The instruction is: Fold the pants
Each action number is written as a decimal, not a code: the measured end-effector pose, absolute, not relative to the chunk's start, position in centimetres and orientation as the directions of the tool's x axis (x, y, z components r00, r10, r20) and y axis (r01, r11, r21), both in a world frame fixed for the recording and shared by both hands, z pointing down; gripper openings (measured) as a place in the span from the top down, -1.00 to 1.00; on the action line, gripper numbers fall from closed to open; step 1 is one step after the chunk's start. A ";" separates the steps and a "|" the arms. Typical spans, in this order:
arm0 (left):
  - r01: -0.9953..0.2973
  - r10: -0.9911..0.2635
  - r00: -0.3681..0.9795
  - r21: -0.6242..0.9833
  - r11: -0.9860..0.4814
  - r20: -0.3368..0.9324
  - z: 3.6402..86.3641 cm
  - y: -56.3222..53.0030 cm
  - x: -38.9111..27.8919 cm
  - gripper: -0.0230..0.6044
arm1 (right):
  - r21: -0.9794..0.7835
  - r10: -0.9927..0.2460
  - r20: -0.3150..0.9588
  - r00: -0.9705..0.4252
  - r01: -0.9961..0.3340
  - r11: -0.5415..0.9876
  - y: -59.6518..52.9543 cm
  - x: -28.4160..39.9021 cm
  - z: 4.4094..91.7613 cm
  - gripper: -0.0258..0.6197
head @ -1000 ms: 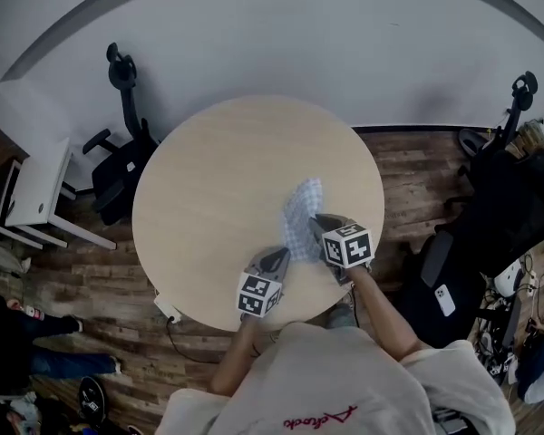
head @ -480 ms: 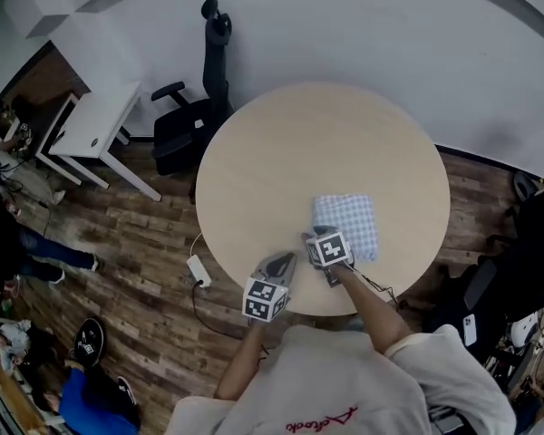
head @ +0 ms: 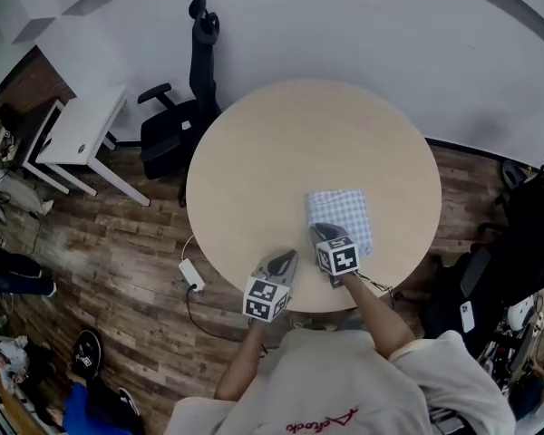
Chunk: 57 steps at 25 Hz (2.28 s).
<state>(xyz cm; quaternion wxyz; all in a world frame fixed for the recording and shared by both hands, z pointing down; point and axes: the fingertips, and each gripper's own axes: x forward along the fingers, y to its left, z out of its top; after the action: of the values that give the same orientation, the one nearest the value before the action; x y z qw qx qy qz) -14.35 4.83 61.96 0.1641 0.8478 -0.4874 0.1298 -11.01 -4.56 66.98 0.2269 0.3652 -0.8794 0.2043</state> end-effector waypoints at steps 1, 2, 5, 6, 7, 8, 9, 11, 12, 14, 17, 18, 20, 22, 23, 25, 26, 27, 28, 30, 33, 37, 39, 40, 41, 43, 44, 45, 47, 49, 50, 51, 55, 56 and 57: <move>-0.860 -0.777 0.506 0.149 -0.488 0.376 61.8 4.5 -13.6 0.81 | -0.177 -0.572 0.531 -0.625 -0.742 0.647 -4.7 -10.2 66.3 0.73; -0.852 -0.769 0.519 0.147 -0.503 0.372 61.7 4.2 -12.9 0.81 | -0.165 -0.591 0.513 -0.623 -0.747 0.644 -4.7 -9.5 65.7 0.77; -0.830 -0.751 0.552 0.150 -0.538 0.362 61.5 3.9 -10.7 0.81 | -0.152 -0.623 0.467 -0.628 -0.751 0.643 -4.1 -7.0 64.2 0.82; -0.825 -0.747 0.559 0.151 -0.545 0.360 61.5 3.9 -10.0 0.81 | -0.150 -0.627 0.456 -0.632 -0.749 0.645 -3.7 -6.2 63.9 0.83; -0.821 -0.743 0.565 0.151 -0.551 0.360 61.5 3.9 -9.4 0.81 | -0.150 -0.628 0.446 -0.638 -0.745 0.650 -3.2 -5.5 63.6 0.83; -0.818 -0.740 0.569 0.151 -0.555 0.360 61.5 4.0 -8.9 0.81 | -0.151 -0.628 0.438 -0.643 -0.741 0.654 -2.7 -5.0 63.4 0.83; -0.815 -0.736 0.572 0.150 -0.560 0.361 61.4 4.0 -8.4 0.81 | -0.151 -0.628 0.431 -0.648 -0.738 0.658 -2.2 -4.4 63.2 0.83; -0.810 -0.731 0.576 0.140 -0.569 0.366 61.3 4.1 -7.3 0.81 | -0.151 -0.627 0.419 -0.656 -0.732 0.665 -1.0 -3.2 62.9 0.83; -0.809 -0.729 0.576 0.134 -0.572 0.370 61.3 4.4 -6.7 0.81 | -0.152 -0.626 0.414 -0.661 -0.729 0.668 -0.3 -2.5 62.8 0.83; -0.809 -0.725 0.575 0.127 -0.574 0.378 61.5 5.2 -5.3 0.81 | -0.156 -0.622 0.406 -0.669 -0.722 0.675 1.4 -1.1 62.7 0.83; -0.812 -0.722 0.569 0.126 -0.570 0.393 61.5 6.7 -3.3 0.81 | -0.154 -0.607 0.398 -0.688 -0.702 0.695 4.0 0.8 62.1 0.83; -0.812 -0.721 0.566 0.123 -0.570 0.400 61.4 7.4 -2.6 0.81 | -0.154 -0.602 0.396 -0.693 -0.697 0.701 4.8 1.6 61.9 0.83; -0.814 -0.719 0.562 0.120 -0.569 0.408 61.4 8.8 -0.7 0.81 | -0.157 -0.599 0.392 -0.698 -0.692 0.705 6.4 3.4 61.6 0.83; -0.819 -0.724 0.556 0.122 -0.561 0.408 61.5 10.3 1.1 0.81 | -0.160 -0.594 0.390 -0.704 -0.687 0.709 8.1 5.3 61.7 0.83; -0.823 -0.728 0.552 0.124 -0.555 0.406 61.5 11.0 2.0 0.81 | -0.160 -0.590 0.392 -0.706 -0.684 0.712 8.8 6.1 61.8 0.83; -0.829 -0.736 0.545 0.125 -0.546 0.402 61.4 12.5 3.3 0.81 | -0.162 -0.578 0.400 -0.711 -0.676 0.719 10.3 7.4 62.2 0.83; -0.831 -0.739 0.542 0.125 -0.542 0.401 61.4 13.3 3.9 0.81 | -0.168 -0.573 0.401 -0.715 -0.672 0.721 11.1 7.9 62.3 0.83; -0.834 -0.741 0.538 0.126 -0.538 0.401 61.5 14.3 4.3 0.81 | -0.176 -0.570 0.399 -0.718 -0.670 0.721 12.0 8.5 62.4 0.83; -0.836 -0.743 0.535 0.126 -0.534 0.401 61.6 15.2 4.8 0.81 | -0.182 -0.570 0.394 -0.721 -0.669 0.721 12.8 8.9 62.4 0.83; -0.840 -0.747 0.530 0.125 -0.529 0.401 61.7 17.0 5.5 0.81 | -0.190 -0.570 0.386 -0.725 -0.667 0.720 14.4 9.7 62.2 0.83; -0.842 -0.749 0.525 0.123 -0.525 0.403 61.8 19.8 6.7 0.81 | -0.194 -0.569 0.377 -0.731 -0.663 0.723 16.9 10.8 61.9 0.83; -0.841 -0.749 0.524 0.108 -0.530 0.404 61.8 23.0 8.4 0.81 | -0.206 -0.573 0.359 -0.737 -0.661 0.721 19.8 12.4 61.4 0.83; -0.844 -0.753 0.521 0.114 -0.524 0.402 62.1 24.7 8.9 0.81 | -0.206 -0.573 0.356 -0.738 -0.660 0.722 21.3 12.8 61.5 0.83; -0.845 -0.754 0.520 0.117 -0.521 0.401 62.2 25.5 9.0 0.81 | -0.206 -0.573 0.356 -0.738 -0.660 0.722 22.1 13.0 61.7 0.83; -0.846 -0.755 0.520 0.120 -0.519 0.400 62.3 26.2 9.1 0.81 | -0.206 -0.574 0.357 -0.737 -0.661 0.721 22.8 13.1 61.8 0.83; -0.847 -0.756 0.519 0.124 -0.517 0.398 62.4 27.4 9.2 0.81 | -0.207 -0.573 0.359 -0.736 -0.662 0.720 23.9 13.2 62.0 0.83; -0.847 -0.756 0.519 0.127 -0.516 0.399 62.5 27.9 9.2 0.81 | -0.208 -0.572 0.362 -0.736 -0.662 0.720 24.4 13.2 62.1 0.83; -0.848 -0.755 0.519 0.129 -0.514 0.399 62.7 28.4 9.2 0.81 | -0.207 -0.570 0.365 -0.736 -0.661 0.721 25.0 13.2 62.3 0.83; -0.849 -0.756 0.518 0.131 -0.512 0.400 62.9 29.2 9.3 0.81 | -0.203 -0.566 0.367 -0.738 -0.658 0.725 25.8 13.3 62.5 0.83; -0.849 -0.758 0.518 0.132 -0.511 0.395 63.0 29.9 9.6 0.81 | -0.195 -0.566 0.366 -0.739 -0.655 0.730 26.5 13.5 62.5 0.83; -0.848 -0.759 0.520 0.132 -0.513 0.393 63.0 30.2 9.7 0.81 | -0.191 -0.567 0.365 -0.738 -0.656 0.730 26.8 13.6 62.4 0.83; -0.848 -0.759 0.521 0.132 -0.514 0.392 63.0 30.5 9.9 0.81 | -0.189 -0.569 0.363 -0.738 -0.656 0.730 27.0 13.8 62.3 0.83; -0.843 -0.758 0.527 0.126 -0.523 0.384 62.5 31.0 10.2 0.81 | -0.181 -0.575 0.357 -0.736 -0.658 0.730 27.4 13.9 61.8 0.83; -0.843 -0.758 0.528 0.124 -0.524 0.382 62.4 31.2 10.2 0.81 | -0.179 -0.575 0.356 -0.737 -0.658 0.732 27.6 13.9 61.7 0.83; -0.843 -0.759 0.528 0.122 -0.525 0.380 62.3 31.4 10.3 0.81 | -0.176 -0.575 0.354 -0.737 -0.657 0.733 27.8 13.9 61.6 0.83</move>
<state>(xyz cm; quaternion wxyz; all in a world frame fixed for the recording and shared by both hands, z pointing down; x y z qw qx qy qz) 10.28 31.37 62.31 0.1472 0.8616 -0.4648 0.1414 13.93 27.79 61.59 0.1393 0.3345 -0.9205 0.1464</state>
